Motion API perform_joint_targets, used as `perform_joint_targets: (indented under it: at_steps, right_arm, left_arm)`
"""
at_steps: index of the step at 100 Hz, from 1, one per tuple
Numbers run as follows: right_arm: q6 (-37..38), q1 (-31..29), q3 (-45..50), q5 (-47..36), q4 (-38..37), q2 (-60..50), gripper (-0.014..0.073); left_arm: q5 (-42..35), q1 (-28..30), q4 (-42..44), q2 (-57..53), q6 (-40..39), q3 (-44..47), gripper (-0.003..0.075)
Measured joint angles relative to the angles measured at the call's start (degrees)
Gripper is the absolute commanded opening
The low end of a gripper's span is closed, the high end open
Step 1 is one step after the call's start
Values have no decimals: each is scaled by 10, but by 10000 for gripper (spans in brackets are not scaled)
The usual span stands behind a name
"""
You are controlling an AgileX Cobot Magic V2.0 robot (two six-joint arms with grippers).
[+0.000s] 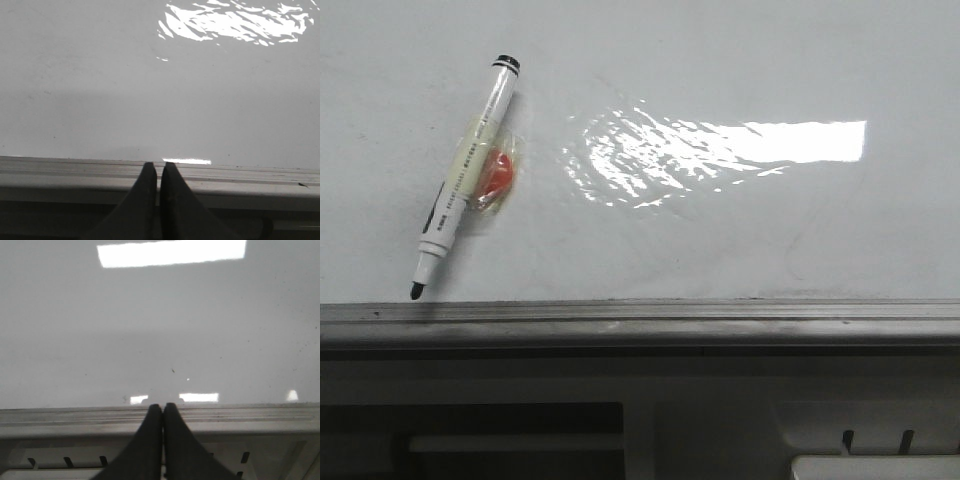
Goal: Write number 9 on whiteboard
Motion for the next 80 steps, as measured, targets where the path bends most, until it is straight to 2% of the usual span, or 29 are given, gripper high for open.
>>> perform_joint_targets:
  at_steps: [65,80]
  right_arm:
    - [0,0,0,0,0,0,-70]
    - [0,0,0,0,0,0,-70]
  left_arm:
    - [0,0,4,0,0,0,-20]
    - [-20,0,37,0,0,0,-20]
